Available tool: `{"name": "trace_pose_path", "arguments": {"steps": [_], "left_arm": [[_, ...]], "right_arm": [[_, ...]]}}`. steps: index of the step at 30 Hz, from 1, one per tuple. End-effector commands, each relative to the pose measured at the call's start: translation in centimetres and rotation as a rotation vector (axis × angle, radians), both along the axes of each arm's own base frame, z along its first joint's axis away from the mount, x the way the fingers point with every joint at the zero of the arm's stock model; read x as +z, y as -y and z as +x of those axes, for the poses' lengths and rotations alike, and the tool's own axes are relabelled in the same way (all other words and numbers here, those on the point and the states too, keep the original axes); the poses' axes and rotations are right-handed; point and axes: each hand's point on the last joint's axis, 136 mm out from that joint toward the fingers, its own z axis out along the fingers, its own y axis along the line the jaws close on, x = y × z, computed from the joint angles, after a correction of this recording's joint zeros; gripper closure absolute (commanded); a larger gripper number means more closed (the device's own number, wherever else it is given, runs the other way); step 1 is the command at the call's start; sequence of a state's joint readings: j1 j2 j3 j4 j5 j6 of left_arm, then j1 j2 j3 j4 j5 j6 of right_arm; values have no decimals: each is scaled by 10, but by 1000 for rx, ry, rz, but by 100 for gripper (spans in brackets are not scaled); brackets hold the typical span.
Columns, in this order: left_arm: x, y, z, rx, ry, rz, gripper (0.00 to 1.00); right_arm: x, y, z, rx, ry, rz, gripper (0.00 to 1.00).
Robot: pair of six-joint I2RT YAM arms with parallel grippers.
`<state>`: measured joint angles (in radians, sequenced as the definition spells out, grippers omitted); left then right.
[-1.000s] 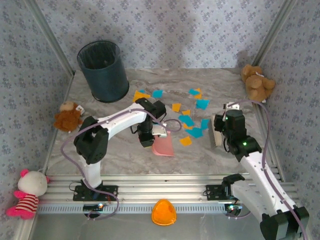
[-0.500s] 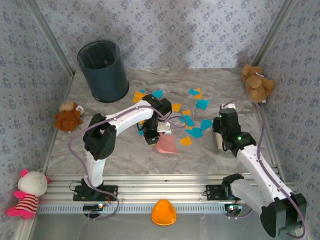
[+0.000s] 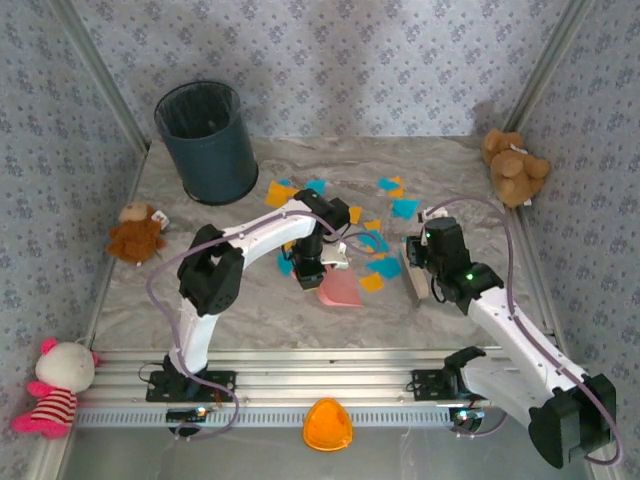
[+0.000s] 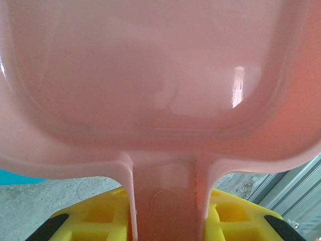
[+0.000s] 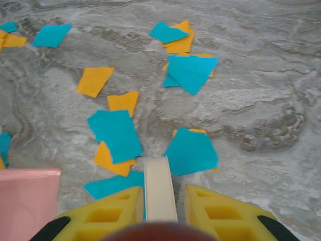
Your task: Sweep away the paper scraps from the table
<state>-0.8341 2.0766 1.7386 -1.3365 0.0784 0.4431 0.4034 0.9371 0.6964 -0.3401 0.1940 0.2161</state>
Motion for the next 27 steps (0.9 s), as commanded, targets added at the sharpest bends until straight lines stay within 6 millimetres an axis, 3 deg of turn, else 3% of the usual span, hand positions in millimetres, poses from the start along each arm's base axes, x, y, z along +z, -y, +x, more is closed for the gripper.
{"name": "trace_pose_path", "arguments": {"steps": [1, 8, 27], "left_arm": [[-1, 5, 2, 21, 0, 12, 100], [-6, 13, 10, 54, 15, 15, 100], [-12, 21, -2, 18, -21, 5, 100]], "right_arm": [[-3, -17, -5, 73, -21, 19, 100], [-1, -33, -7, 138, -29, 27, 100], [10, -71, 15, 147, 8, 238, 100]]}}
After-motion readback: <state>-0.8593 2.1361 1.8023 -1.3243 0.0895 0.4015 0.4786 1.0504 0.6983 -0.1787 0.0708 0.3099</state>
